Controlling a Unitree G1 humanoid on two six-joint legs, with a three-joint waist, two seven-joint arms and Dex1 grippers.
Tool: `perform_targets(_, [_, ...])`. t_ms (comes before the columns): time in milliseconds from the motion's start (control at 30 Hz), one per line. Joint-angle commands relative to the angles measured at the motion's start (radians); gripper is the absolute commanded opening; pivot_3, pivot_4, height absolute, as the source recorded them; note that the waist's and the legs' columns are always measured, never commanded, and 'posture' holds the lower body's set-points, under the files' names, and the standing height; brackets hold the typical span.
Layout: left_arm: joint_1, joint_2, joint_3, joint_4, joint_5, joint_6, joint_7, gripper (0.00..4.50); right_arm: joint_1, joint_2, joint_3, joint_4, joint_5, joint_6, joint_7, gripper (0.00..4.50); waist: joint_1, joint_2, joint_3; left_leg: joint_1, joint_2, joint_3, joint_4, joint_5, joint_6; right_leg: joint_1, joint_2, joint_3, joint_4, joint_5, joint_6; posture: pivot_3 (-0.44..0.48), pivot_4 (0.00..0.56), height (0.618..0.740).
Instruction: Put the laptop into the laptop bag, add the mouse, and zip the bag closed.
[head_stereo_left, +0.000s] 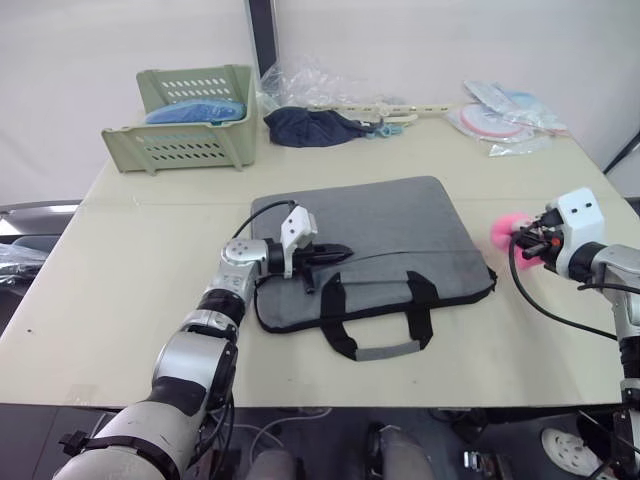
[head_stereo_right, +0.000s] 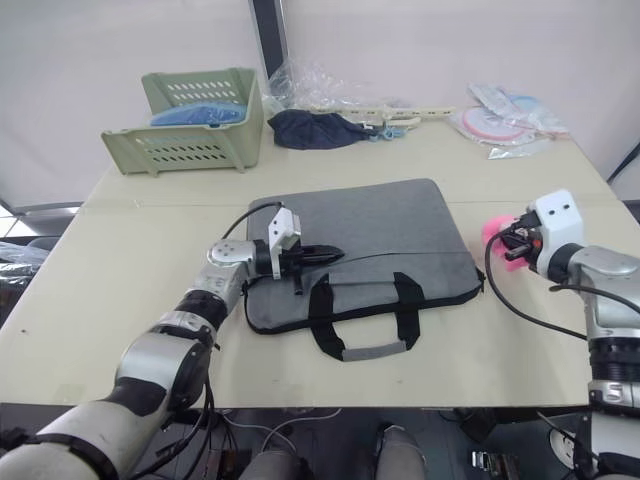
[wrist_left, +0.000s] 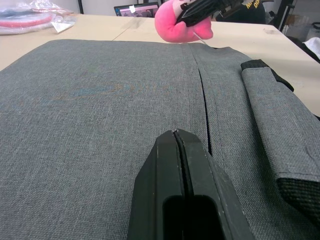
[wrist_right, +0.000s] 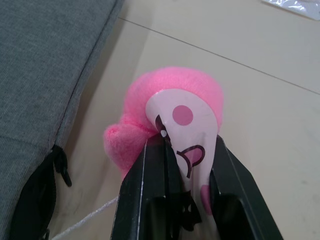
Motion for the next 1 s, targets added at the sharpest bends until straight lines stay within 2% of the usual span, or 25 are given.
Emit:
perform_targets(33, [0.1, -0.006, -0.08, 0.092, 0.095, 0.041, -0.012, 0.0, -0.074, -0.006, -0.003, 0.045, -0.026, -0.055, -0.031, 0.18, -0.001, 0.0, 0.0, 0.0, 0.0, 0.0, 0.0, 0.0, 0.0, 0.0, 0.0, 0.0, 0.0, 0.0, 0.0, 0.0, 0.15, 0.74])
perform_targets(233, [0.102, -0.004, -0.081, 0.086, 0.094, 0.044, -0.016, 0.0, -0.214, 0.027, 0.061, 0.207, -0.076, -0.147, -0.038, 0.18, -0.018, 0.002, 0.001, 0.0, 0.0, 0.0, 0.0, 0.0, 0.0, 0.0, 0.0, 0.001, 0.0, 0.001, 0.001, 0.0, 0.15, 0.74])
perform_targets(400, [0.109, -0.009, -0.085, 0.079, 0.094, 0.044, -0.024, 0.0, -0.352, 0.053, 0.112, 0.441, -0.14, -0.276, -0.061, 0.18, -0.022, 0.005, 0.0, 0.0, 0.0, 0.001, 0.0, 0.0, 0.001, 0.0, -0.001, 0.001, 0.0, 0.001, 0.002, 0.0, 0.15, 0.74])
perform_targets(533, [0.121, -0.009, -0.087, 0.071, 0.093, 0.044, -0.035, 0.0, -0.421, 0.075, 0.138, 0.559, -0.178, -0.357, -0.072, 0.18, -0.023, 0.006, 0.0, 0.0, 0.0, 0.001, 0.0, 0.001, 0.001, 0.0, -0.001, 0.0, 0.0, 0.001, 0.002, 0.0, 0.15, 0.74])
perform_targets(1000, [0.138, -0.005, -0.096, 0.06, 0.098, 0.049, -0.047, 0.0, -0.47, 0.133, 0.171, 0.606, -0.239, -0.392, -0.095, 0.18, -0.027, 0.01, -0.002, 0.0, 0.0, 0.001, 0.0, 0.001, 0.001, 0.0, -0.001, 0.001, 0.0, 0.001, 0.002, 0.0, 0.15, 0.74])
